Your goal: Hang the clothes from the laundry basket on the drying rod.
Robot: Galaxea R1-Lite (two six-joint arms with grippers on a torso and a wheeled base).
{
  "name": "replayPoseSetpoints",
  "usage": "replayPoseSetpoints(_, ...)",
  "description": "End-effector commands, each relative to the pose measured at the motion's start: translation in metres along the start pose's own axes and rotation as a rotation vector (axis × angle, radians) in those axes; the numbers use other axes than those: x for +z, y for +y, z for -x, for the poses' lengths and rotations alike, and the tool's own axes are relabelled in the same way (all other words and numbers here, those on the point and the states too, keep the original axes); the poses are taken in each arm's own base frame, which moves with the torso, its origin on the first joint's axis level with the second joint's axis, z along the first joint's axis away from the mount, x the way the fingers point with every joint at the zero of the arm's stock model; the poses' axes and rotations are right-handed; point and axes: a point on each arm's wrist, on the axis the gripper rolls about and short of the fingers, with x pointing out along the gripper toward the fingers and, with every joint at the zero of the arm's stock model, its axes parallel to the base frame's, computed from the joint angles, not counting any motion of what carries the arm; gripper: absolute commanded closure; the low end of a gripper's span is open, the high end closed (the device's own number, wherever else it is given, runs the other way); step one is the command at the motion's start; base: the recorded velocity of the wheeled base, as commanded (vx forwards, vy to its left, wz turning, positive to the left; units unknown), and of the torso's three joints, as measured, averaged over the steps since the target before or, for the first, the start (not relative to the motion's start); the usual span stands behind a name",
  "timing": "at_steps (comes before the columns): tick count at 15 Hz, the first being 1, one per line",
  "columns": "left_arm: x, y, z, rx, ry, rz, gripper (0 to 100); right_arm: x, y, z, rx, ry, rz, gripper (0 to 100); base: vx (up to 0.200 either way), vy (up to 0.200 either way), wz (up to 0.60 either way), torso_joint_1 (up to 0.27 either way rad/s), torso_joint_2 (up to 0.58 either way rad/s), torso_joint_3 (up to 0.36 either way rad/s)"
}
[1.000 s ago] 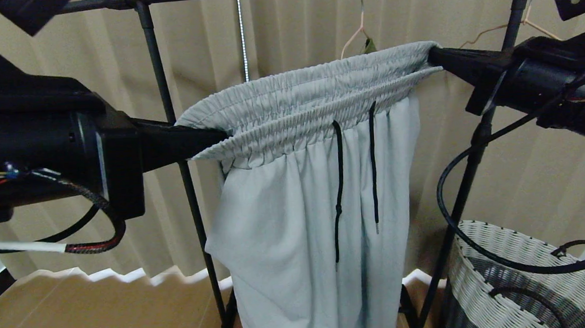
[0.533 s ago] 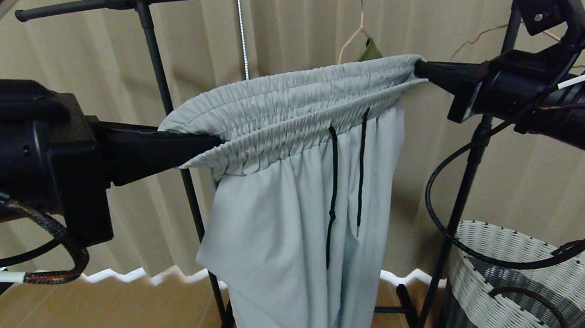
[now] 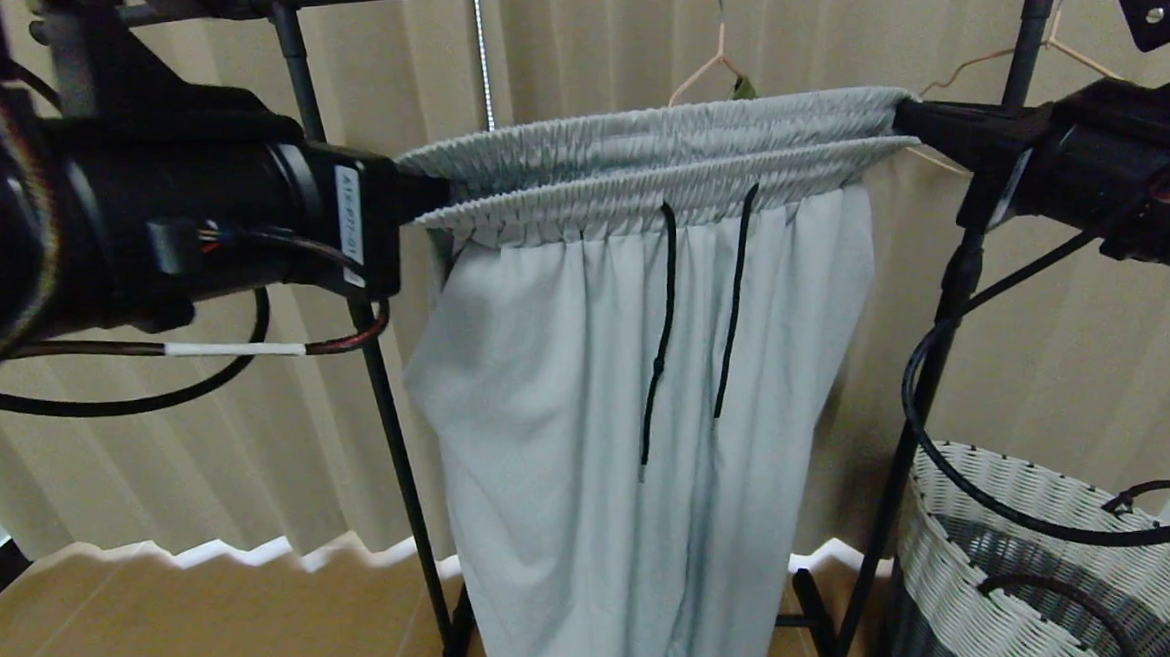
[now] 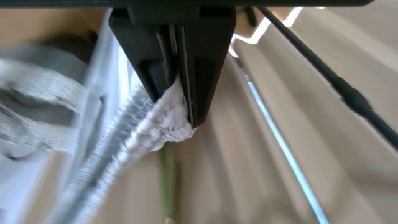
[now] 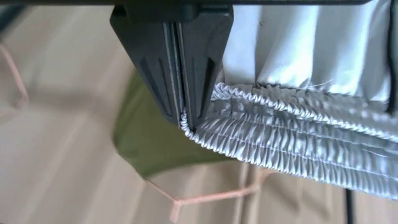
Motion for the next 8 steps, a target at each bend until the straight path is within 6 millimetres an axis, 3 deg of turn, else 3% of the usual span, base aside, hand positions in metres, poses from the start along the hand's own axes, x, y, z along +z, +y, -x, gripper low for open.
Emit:
replayPoseSetpoints(1,-0.022,-0.004,-0.034,0.014,0.078,-0.010,100,-0.005,0.001,0.021,-0.002,0.017,-0.002,100,0.000,0.000,0.00,0.000,0.00,0.000)
replayPoseSetpoints(3,-0.021,-0.005,-0.039,0.020,0.050,-0.002,100,-0.020,0.004,0.025,0.006,0.060,-0.008,100,0.000,0.000,0.00,0.000,0.00,0.000)
replayPoseSetpoints(8,-0.025,-0.007,-0.038,0.018,0.060,-0.006,100,-0.023,0.010,0.025,0.027,0.070,-0.011,100,0.000,0.000,0.00,0.000,0.00,0.000)
